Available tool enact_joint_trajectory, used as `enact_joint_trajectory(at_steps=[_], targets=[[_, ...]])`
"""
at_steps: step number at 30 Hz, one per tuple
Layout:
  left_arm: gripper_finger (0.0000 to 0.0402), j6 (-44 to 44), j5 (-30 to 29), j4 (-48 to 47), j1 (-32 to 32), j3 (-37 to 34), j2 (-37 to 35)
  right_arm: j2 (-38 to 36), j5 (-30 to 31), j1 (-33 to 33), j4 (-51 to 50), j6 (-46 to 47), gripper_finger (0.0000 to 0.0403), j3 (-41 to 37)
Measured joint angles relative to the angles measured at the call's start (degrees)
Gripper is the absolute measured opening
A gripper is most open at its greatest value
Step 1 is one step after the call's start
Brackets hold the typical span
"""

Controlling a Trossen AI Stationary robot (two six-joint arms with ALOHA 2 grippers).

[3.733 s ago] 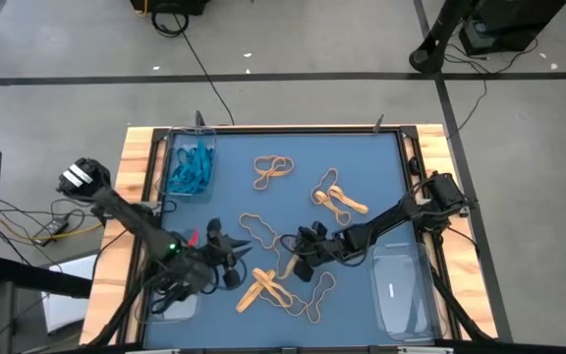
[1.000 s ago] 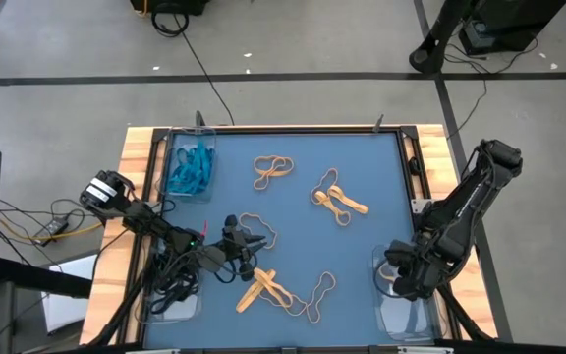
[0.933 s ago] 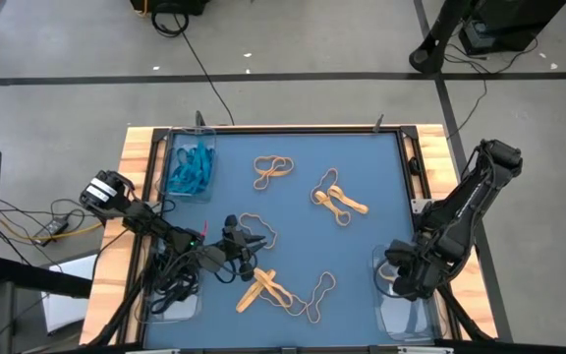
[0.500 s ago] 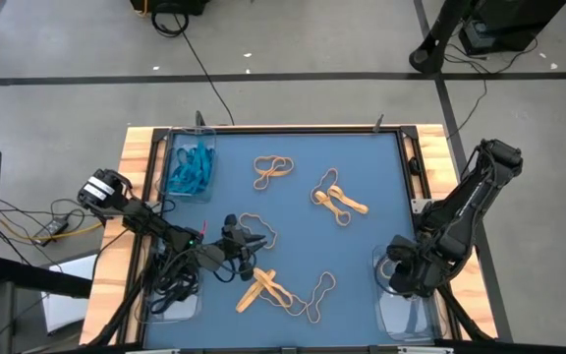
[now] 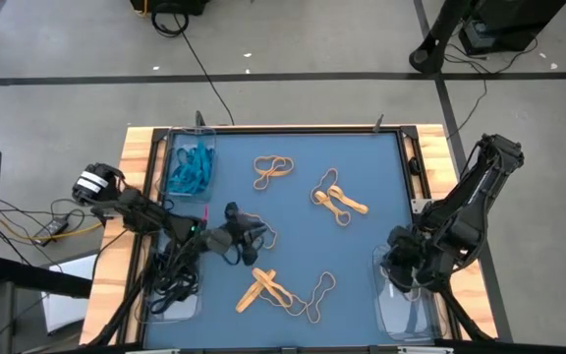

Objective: Sort rubber bands into baskets
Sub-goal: Put the yellow rubber band into the bottom right transparent bin

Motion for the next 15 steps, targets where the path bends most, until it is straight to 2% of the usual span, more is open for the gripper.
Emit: enact_joint_trajectory(at_steps=[3,7,10,15], targets=[[0.0085,0.80,5.11,-6.53,5.10,1.67,-1.80,0.07,4.62,0.00,1.48,-1.49,0.0126,0.00],[0.0111,5.01,8.88,-15.41,11.38,6.50,-2.30,0.09,11.46,-0.41,2.65,-2.99,0.0126,0.00],[0.0140,8.21,9.07,-23.57,16.04,11.51,-2.30,0.10,15.78,-0.96,4.21,-4.69,0.0126,0.00],[0.0186,11.94,9.72,-34.28,24.41,17.44,-2.33,0.67,19.63,-1.16,6.69,-7.85,0.0126,0.00]])
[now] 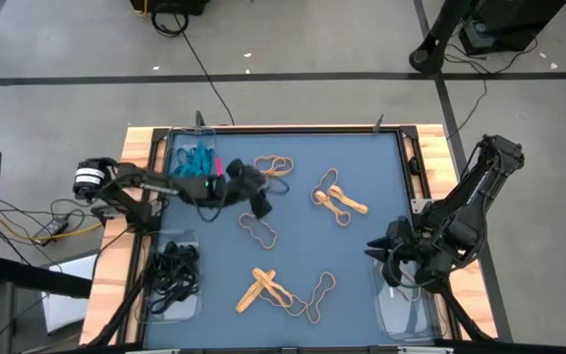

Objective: Sort rubber bands into baskets
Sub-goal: Put the yellow rubber band into the bottom right transparent bin

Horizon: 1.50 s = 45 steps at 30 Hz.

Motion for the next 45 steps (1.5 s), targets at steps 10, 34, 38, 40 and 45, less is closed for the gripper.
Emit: enact_joint_trajectory(at_steps=[10,34,38,40,45], targets=[[0.0198,3.02,15.06,3.21,14.71,0.31,4.28,5.58,0.93,0.00,0.46,-0.44,0.0126,0.00],[0.0112,1.61,18.48,8.27,16.37,0.33,16.94,8.97,0.20,0.04,5.36,-0.20,0.0126,-0.02],[0.0035,1.76,18.35,7.84,16.09,0.31,16.10,8.95,0.20,0.04,5.79,-0.17,0.0126,-0.02],[0.0011,1.91,18.63,7.00,15.65,0.27,14.93,8.97,0.19,0.04,5.92,0.32,0.0126,-0.02],[0.0012,2.20,18.31,4.28,12.91,0.20,9.93,11.63,0.50,-0.36,6.07,0.91,0.0126,-0.02]])
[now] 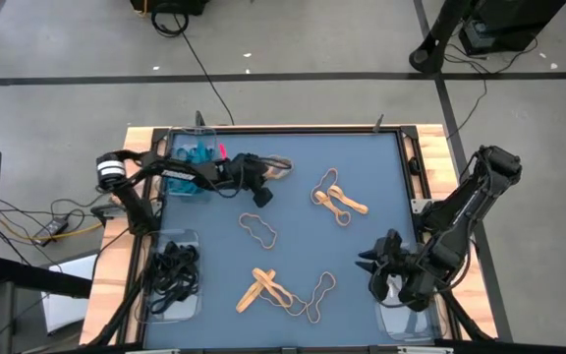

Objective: Sort rubber bands into baskets
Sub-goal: Put the yellow rubber band into the bottom right transparent bin

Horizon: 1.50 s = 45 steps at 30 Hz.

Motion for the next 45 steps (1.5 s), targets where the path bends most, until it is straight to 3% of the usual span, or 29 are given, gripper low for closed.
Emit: enact_joint_trajectory(at_steps=[4,8,12,19,23,27,36,45], targets=[[0.0005,0.79,-0.05,-1.18,-5.26,0.00,-3.90,4.14,1.11,-2.05,1.19,-0.80,0.0126,0.00],[0.0005,0.50,-0.43,-0.49,-12.89,0.02,-6.31,7.95,2.16,-5.12,5.89,-7.51,0.0126,-0.02],[0.0005,-0.82,-1.63,0.35,-20.94,0.02,-7.02,11.01,2.37,-8.93,16.47,-21.41,0.0126,-0.06],[0.0004,-1.27,-3.03,6.51,-32.01,0.02,-7.00,18.09,2.33,-14.92,44.37,-51.17,0.0132,-0.04],[0.0004,-1.14,-2.97,9.46,-36.25,0.04,-7.02,22.84,2.85,-17.88,54.57,-60.43,0.0146,-0.04],[0.0004,-0.86,-3.11,10.62,-39.32,0.04,-7.02,25.17,3.01,-19.84,60.53,-65.24,0.0168,-0.04],[0.0004,-0.69,-3.68,14.61,-42.31,0.04,-7.00,25.45,-1.58,-21.04,63.20,-65.61,0.0214,-0.04],[0.0005,0.78,-4.00,18.75,-42.37,0.07,-6.80,25.45,-3.68,-22.45,64.19,-65.06,0.0193,-0.04]])
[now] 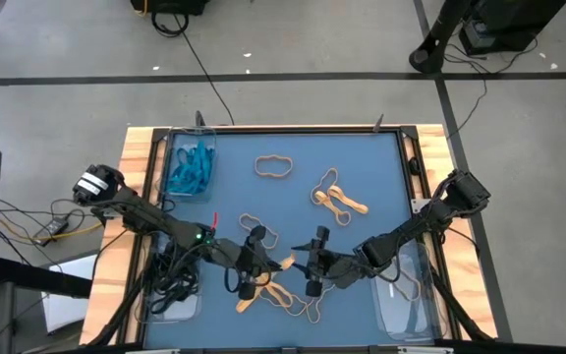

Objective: Sort rubber bands into baskets
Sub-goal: Put the yellow rubber band into the bottom right transparent bin

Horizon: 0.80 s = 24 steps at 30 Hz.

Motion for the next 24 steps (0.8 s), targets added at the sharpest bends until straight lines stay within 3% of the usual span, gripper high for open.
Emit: enact_joint_trajectory(at_steps=[5,13,19,24], targets=[[0.0005,0.03,0.00,3.89,0.00,0.00,1.97,0.00,-0.02,-0.20,0.65,0.53,0.0138,0.00],[0.0005,-0.26,-0.92,4.61,-0.41,0.00,3.08,0.00,-0.06,0.47,0.86,1.95,0.0015,0.00],[0.0005,1.72,-1.31,4.81,-0.63,0.00,3.08,0.00,-0.07,0.50,0.89,4.32,0.0025,0.00],[0.0005,1.63,-1.29,5.28,-0.61,0.00,3.08,0.00,-0.05,0.73,0.89,4.55,0.0009,0.00]])
